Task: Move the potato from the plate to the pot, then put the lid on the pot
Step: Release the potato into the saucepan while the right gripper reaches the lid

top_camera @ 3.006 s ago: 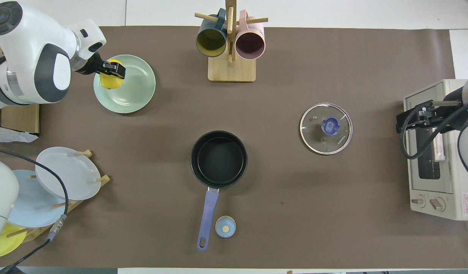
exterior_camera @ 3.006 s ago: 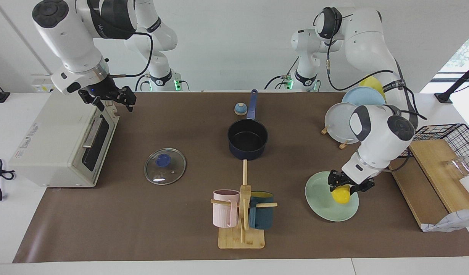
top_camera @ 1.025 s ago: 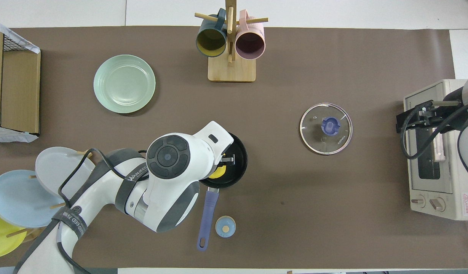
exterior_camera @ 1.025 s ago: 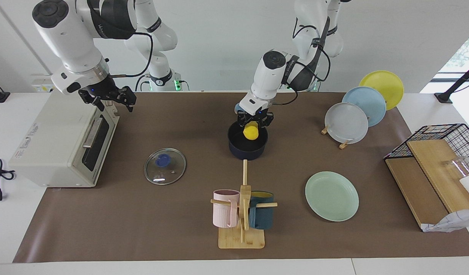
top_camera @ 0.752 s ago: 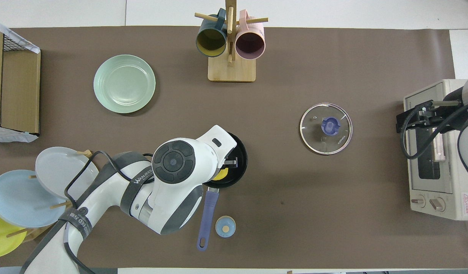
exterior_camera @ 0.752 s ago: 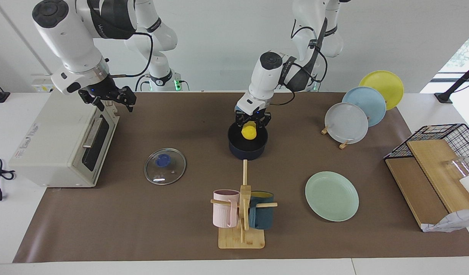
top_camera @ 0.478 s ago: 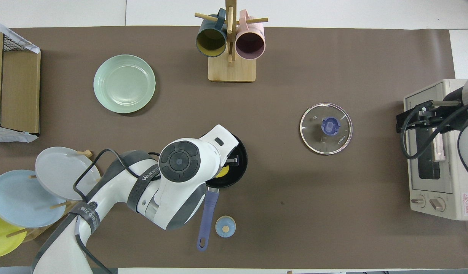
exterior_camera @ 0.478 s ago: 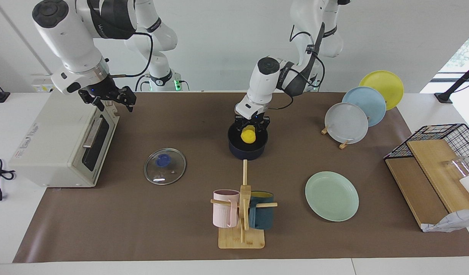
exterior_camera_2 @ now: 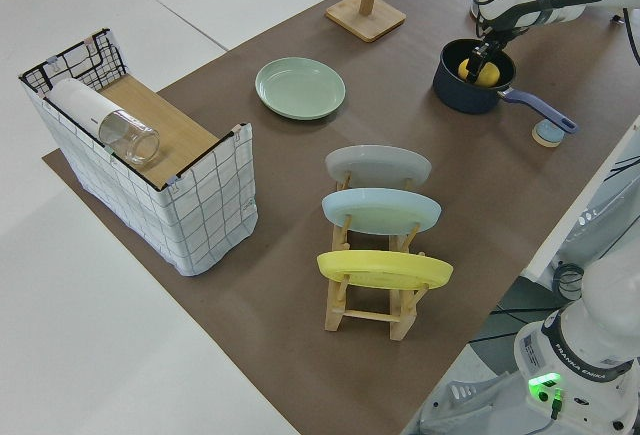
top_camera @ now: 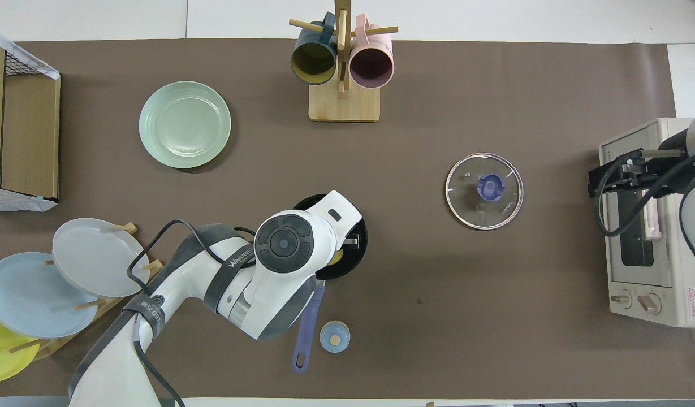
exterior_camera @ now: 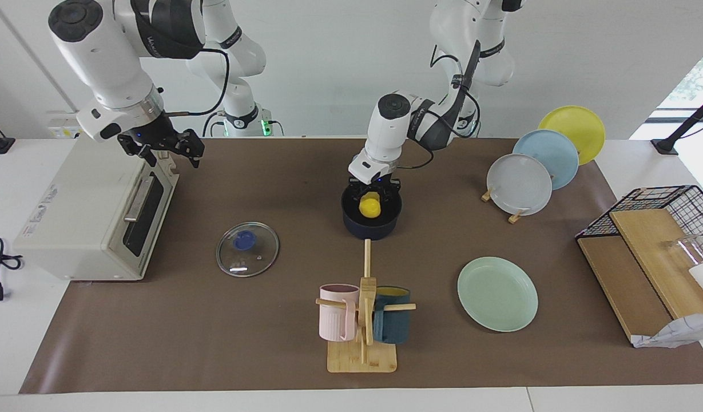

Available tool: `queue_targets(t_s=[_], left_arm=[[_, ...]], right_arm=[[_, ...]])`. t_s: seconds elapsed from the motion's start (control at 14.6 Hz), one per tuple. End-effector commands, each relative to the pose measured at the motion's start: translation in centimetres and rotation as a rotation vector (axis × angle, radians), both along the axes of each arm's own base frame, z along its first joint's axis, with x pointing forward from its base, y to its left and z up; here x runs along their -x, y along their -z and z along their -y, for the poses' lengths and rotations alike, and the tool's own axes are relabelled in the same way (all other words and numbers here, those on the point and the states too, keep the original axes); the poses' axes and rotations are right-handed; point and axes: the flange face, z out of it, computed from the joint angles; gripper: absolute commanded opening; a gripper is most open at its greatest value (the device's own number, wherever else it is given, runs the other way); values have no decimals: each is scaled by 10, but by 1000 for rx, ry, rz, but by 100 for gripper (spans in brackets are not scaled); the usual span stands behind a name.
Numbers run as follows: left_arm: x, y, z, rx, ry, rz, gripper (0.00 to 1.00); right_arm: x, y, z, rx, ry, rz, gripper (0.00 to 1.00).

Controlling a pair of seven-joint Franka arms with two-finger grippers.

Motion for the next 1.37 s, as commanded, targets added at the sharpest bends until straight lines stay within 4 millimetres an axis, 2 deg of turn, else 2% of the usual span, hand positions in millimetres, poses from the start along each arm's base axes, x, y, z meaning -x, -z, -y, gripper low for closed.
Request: queue_targets(t_s=[0.0,0.27,0.41,0.48,0.61,0.75,0.82,0.89,0.96,1.02,1.16,1.3], left_arm=[[8,5,3,-12,0,17,0],[8,7,3,-16,4,15,0],[8,7,2,-18,12,15,0],[7,7,2,-17,12,16,0],[7,7,1,-17,21,17,0],[4,7,-2,-19,37,18,20],[3,7,-3,-19,43,19,44],[2,6,-3,-18,44,20,63],[0,4,-3,-17,49,22,72],[-3,2,-5,-18,45,22,97],[-14,-12,-13,-14,38,30,100],[-46,-55,-32,-27,10,10,100]], right_arm=[[3,-3,3,-12,0,19,100],[4,-4,-4,-12,-18,14,100],[5,-7,-10,-21,-91,30,100],[1,1,-15,-34,-110,68,100],[-2,46,-32,-38,-145,83,100],[-10,80,-49,-39,-174,74,100],[-14,87,-58,-40,-189,82,100],[-17,94,-63,-41,-197,88,100],[-20,102,-64,-41,-198,84,100],[-25,113,-65,-41,-198,79,100],[-29,140,-65,-41,-197,88,100],[-30,159,-74,-41,-213,91,100]])
